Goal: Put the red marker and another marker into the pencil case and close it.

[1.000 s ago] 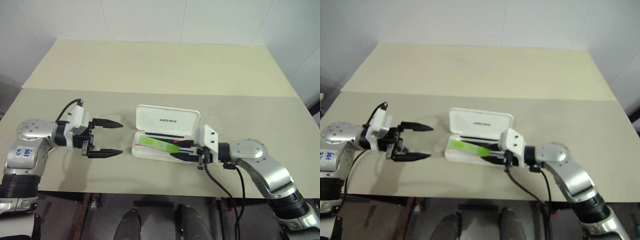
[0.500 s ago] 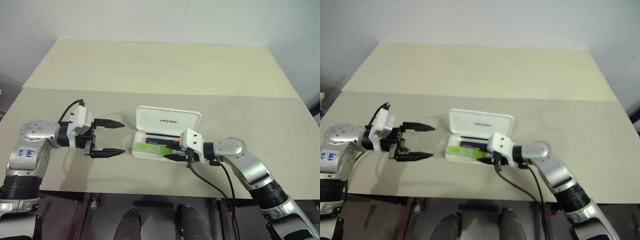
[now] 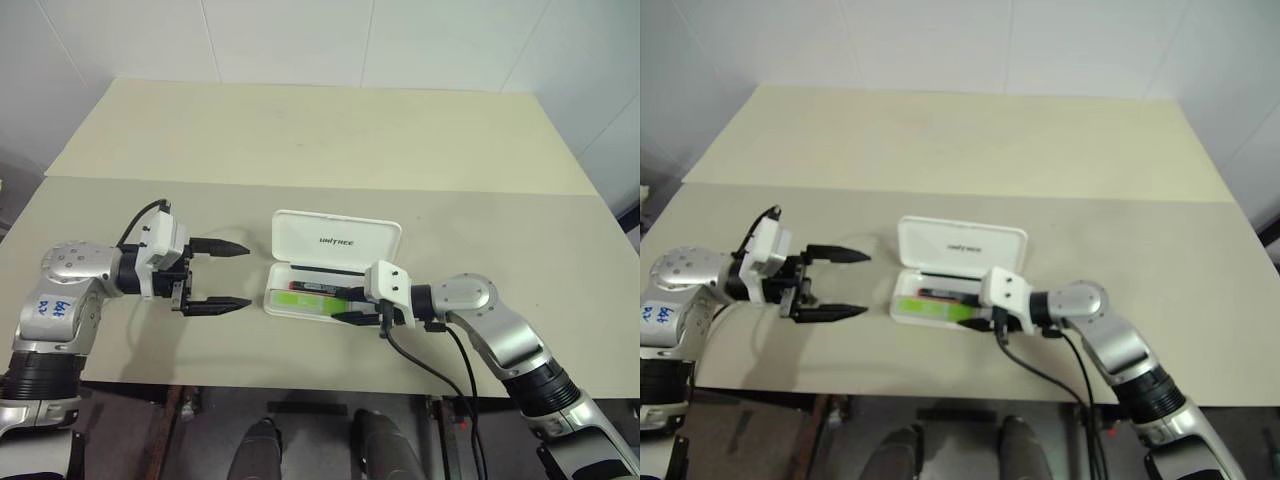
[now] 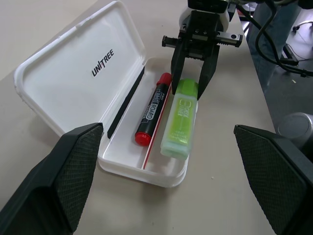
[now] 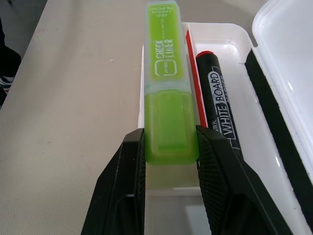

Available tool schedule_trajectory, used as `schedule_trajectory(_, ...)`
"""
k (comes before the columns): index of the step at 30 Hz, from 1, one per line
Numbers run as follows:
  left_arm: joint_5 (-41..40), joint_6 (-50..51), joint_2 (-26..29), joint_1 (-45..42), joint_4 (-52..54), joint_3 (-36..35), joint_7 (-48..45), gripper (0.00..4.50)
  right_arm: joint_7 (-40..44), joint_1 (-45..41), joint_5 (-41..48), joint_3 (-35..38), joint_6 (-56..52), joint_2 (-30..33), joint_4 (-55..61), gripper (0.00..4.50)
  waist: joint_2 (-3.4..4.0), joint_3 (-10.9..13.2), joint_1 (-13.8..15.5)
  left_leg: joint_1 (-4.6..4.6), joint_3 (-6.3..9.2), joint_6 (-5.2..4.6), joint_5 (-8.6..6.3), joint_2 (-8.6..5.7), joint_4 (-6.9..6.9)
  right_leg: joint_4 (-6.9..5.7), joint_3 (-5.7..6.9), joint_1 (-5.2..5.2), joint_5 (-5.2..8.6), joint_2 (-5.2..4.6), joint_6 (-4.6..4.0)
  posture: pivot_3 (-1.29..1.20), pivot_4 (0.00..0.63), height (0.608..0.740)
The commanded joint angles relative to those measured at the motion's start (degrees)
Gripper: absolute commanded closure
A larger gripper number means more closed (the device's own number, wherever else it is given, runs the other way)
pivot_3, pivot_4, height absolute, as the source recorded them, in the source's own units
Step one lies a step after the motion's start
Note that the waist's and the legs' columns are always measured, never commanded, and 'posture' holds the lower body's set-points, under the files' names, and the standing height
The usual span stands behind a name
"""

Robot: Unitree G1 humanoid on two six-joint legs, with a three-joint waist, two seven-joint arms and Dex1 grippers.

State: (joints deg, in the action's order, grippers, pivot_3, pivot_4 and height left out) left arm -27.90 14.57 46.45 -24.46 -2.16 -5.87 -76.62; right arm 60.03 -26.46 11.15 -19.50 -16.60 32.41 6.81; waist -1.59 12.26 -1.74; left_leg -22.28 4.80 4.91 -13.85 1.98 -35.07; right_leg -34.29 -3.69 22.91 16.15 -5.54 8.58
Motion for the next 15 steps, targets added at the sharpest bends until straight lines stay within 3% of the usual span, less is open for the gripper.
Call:
schedule_trajectory(1, -0.71, -0.4, -0.02, -0.89, 1.38, -0.75, 0.23, 0.0, 0.4, -0.27, -1.08, 0.12, -0.31, 0.47, -0.53, 3.41, 0.0, 0.0, 0.0, 0.0, 0.0, 0.0, 0.0, 0.0, 0.0, -0.01, 0.0, 0.0, 0.0, 0.0, 0.0, 0.0, 0.15, 0.74)
schedule_trajectory(2, -0.67, -0.44, -0.06, -0.99, 1.26, -0.73, 0.21, 0.0, 0.08, -0.57, -1.49, 0.0, -0.28, 0.34, -0.92, 3.41, 0.0, 0.0, 0.0, 0.01, 0.0, 0.0, 0.0, 0.0, 0.0, -0.03, 0.0, 0.0, 0.0, 0.0, 0.0, 0.0, 0.15, 0.74)
schedule_trajectory(11, -0.57, -0.59, -0.63, -1.63, 0.9, -0.49, 0.43, 0.0, -1.15, -3.23, -2.16, 0.5, -0.09, -1.48, -1.47, 0.22, 0.01, 0.01, -0.03, 0.0, -0.01, 0.01, 0.0, 0.0, 0.0, -0.04, 0.0, 0.03, 0.0, -0.01, 0.0, 0.0, 0.15, 0.74)
schedule_trajectory(12, -0.53, -0.65, -0.66, -1.72, 0.79, -0.46, 0.38, 0.0, -1.11, -3.66, -1.91, 0.8, -0.23, -1.75, -1.3, 0.02, 0.01, 0.01, -0.06, -0.01, 0.0, 0.01, 0.0, 0.0, 0.01, -0.04, 0.0, 0.06, 0.0, 0.0, 0.0, 0.0, 0.15, 0.74)
schedule_trajectory(15, -0.54, -0.69, -0.67, -1.88, 0.69, -0.45, 0.28, 0.0, -1.08, -4.65, -0.61, 1.97, -1.01, -2.57, -0.63, 0.02, 0.01, 0.01, -0.06, -0.03, 0.0, 0.01, 0.0, 0.0, 0.02, -0.14, 0.0, 0.14, -0.05, 0.0, 0.13, 0.0, 0.15, 0.74)
